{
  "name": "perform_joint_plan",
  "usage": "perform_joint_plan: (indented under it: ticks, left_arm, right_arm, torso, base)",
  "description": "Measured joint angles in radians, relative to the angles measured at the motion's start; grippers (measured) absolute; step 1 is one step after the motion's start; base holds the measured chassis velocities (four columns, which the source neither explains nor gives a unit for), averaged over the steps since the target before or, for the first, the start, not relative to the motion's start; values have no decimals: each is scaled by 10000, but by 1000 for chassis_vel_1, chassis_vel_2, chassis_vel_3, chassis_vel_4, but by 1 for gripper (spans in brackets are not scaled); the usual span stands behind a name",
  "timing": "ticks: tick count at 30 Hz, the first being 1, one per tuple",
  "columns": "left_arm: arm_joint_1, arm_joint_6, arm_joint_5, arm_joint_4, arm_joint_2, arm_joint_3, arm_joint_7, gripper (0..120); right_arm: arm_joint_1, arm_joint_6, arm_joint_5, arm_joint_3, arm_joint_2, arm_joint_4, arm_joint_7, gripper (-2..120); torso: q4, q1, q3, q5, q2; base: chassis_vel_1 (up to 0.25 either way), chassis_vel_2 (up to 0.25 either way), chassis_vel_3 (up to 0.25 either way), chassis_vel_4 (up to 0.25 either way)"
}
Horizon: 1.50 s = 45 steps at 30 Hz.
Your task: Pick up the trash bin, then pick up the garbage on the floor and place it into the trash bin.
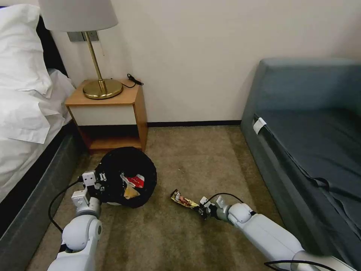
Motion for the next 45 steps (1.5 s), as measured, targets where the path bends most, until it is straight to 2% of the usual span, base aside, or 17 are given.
perform_joint_plan:
  ticks: [8, 12, 15, 18, 27, 33, 37, 45]
  left_arm:
    - [-139, 68, 21, -128, 30, 184, -76, 4]
    - [-259, 110, 20, -135, 51, 289, -94, 4]
    - [-294, 99, 23, -136, 18, 320, -57, 4]
    - [-384, -12, 28, -78, -41, 409, 89, 4]
    - [-540, -228, -6, 48, -47, 556, 311, 4]
    - [-580, -306, -8, 105, -82, 668, 415, 4]
    - [-589, -343, -31, 119, -56, 675, 454, 4]
    - [-616, -349, -88, 100, -18, 701, 474, 4]
  right_arm:
    - [200, 326, 197, 522, -657, 963, -151, 0]
    - [447, 549, 379, 1084, -1030, 1982, -467, 0]
    - [539, 554, 578, 1294, -1159, 2438, -535, 0]
    - [841, 535, 988, 1823, -1410, 3536, -684, 0]
    - [1226, 347, 1709, 2055, -1699, 4787, -752, 0]
    - [1607, -75, 2529, 1501, -1839, 6210, -703, 0]
    - [2018, -589, 3542, 703, -1797, 7252, -332, 0]
    - [2839, -907, 4714, -765, -1415, 7696, 449, 0]
  torso:
    - [-1, 0, 0, 0, 0]
    - [0, 0, 0, -1, 0]
    - [1, 0, 1, 1, 0]
    - [1, 0, 1, -3, 1]
    - [0, 0, 1, -1, 0]
    - [0, 0, 0, -3, 1]
    - [0, 0, 1, -4, 1]
    - [1, 0, 0, -3, 0]
  base:
    - [0, 0, 0, 0]
    - [0, 0, 0, 0]
    - [0, 0, 0, 0]
    - [0, 0, 0, 0]
    - [0, 0, 0, 0]
    - [0, 0, 0, 0]
    - [0, 0, 0, 0]
    - [0, 0, 0, 0]
